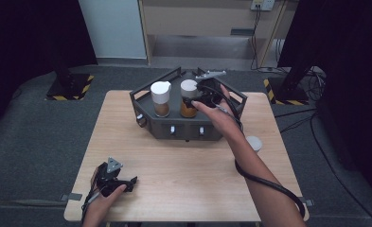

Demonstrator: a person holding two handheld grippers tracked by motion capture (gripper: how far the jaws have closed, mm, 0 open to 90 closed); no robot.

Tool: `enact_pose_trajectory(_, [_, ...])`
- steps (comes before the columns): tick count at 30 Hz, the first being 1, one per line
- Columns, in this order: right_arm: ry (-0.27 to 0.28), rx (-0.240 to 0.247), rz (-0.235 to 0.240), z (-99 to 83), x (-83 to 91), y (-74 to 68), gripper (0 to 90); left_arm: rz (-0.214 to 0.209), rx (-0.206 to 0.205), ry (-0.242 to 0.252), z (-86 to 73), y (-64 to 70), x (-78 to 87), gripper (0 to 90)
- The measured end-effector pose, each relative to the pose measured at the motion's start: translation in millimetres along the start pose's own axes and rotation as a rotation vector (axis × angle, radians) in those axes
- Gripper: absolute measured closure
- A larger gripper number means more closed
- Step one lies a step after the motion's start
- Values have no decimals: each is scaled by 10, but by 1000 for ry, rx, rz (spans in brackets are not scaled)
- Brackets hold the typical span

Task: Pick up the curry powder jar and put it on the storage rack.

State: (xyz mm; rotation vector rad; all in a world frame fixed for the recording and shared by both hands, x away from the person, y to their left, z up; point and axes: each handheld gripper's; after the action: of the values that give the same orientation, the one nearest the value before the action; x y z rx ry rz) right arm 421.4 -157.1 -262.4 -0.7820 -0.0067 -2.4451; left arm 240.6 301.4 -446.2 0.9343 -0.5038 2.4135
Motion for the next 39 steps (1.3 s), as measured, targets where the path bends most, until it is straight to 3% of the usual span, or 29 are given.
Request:
enact_pose_trajectory(12, [-5, 9, -6, -118, 314, 41, 80, 0, 2, 1, -2, 3, 0, 0])
enact_pose_trajectory(30, [-43, 20, -9, -287, 740, 256, 75, -1, 2, 1, -2, 0, -1, 0])
enact_pose_trajectory(39, [-40, 40, -9, -327, 903, 265, 72, 0, 2, 1, -2, 2, -1, 0])
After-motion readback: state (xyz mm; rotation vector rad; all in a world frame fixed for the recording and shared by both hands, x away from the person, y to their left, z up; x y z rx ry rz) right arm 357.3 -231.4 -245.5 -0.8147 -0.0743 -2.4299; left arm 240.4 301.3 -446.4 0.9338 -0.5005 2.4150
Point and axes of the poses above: each handheld gripper's, and its own axes: x roughly backward along the jaws, z roughly out of its top, y roughly to its right, and after that the axes turned 12 degrees about -x, right-handed
